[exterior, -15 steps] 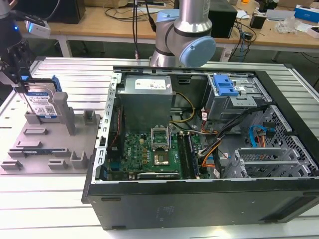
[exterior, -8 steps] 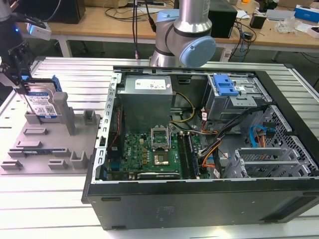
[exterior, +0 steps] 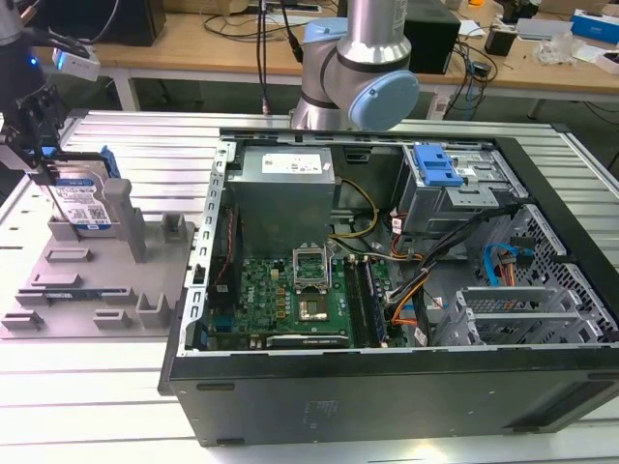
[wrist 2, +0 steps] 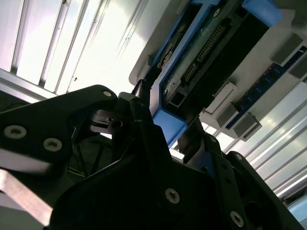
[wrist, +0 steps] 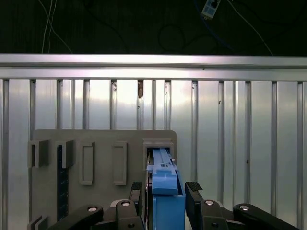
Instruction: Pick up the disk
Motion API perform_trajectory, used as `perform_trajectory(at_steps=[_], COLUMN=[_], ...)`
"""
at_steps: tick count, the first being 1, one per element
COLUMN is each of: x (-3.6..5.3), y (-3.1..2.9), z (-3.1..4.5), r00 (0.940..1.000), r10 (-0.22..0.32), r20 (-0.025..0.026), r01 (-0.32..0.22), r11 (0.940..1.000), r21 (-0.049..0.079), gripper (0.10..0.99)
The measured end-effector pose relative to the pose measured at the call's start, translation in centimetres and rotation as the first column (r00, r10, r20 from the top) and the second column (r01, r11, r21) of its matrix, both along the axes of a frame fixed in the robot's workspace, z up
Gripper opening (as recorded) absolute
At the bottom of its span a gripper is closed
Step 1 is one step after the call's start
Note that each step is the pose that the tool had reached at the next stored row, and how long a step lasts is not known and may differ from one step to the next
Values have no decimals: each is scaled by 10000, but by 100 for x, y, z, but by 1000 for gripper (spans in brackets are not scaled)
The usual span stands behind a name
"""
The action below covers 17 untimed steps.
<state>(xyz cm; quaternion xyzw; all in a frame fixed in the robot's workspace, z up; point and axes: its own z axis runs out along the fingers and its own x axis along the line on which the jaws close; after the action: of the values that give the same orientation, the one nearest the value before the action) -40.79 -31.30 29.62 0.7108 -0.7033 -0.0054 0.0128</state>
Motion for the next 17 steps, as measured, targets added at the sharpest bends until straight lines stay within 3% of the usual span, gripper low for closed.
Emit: perform_trajectory(at_steps=[4, 5, 6, 17], x=[0, 0, 0, 0], y=[0, 0, 0, -22], z=[0, 0, 0, -2], r00=[10000, 10000, 10000, 10000], r10=[0, 0, 0, -1], r20=[-1, 0, 0, -1], r01=[0, 0, 0, 1], r11=[10000, 10000, 10000, 10000], r21=[0, 0, 0, 0], gripper=[482, 467, 396, 365])
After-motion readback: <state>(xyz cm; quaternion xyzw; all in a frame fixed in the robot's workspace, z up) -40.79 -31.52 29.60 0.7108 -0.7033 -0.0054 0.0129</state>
